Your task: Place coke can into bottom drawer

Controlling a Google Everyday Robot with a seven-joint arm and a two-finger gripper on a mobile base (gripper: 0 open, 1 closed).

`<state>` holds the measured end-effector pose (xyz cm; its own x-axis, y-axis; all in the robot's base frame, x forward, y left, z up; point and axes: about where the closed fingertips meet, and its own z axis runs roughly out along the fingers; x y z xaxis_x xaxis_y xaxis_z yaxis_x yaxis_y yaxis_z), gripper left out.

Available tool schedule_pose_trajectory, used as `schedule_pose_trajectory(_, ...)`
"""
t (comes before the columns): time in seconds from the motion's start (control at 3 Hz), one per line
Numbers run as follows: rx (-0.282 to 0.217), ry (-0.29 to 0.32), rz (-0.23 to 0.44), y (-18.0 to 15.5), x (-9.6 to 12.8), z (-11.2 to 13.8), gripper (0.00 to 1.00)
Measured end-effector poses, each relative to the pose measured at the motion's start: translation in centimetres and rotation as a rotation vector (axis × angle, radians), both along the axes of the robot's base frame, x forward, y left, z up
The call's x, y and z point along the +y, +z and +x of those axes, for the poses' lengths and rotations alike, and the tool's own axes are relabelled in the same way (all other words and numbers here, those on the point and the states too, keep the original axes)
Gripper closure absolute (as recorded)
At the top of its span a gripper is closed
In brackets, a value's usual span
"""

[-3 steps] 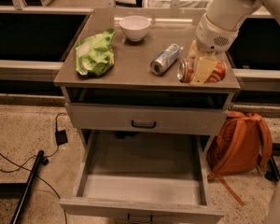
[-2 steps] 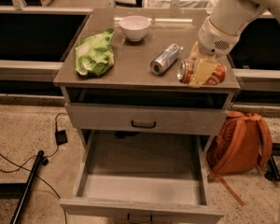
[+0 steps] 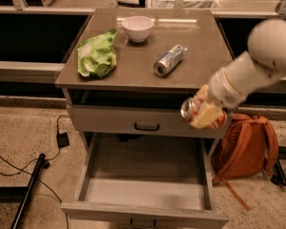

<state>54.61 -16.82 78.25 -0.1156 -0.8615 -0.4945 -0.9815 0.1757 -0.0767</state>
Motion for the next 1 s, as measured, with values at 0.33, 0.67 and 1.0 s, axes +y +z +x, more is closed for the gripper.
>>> schedule_pose_trajectory(0.33,-0.005,-0.07,0.004,-3.0,-3.1,-1.9,1.0)
schedule_pose_trajectory(0.67,-0.005,-0.073,0.008,-3.3,-3.0,-1.8,1.0)
schedule_pose_trajectory(1.0,-0.016,-0.101,0.077,-8.2,-1.8,-0.6,1.0)
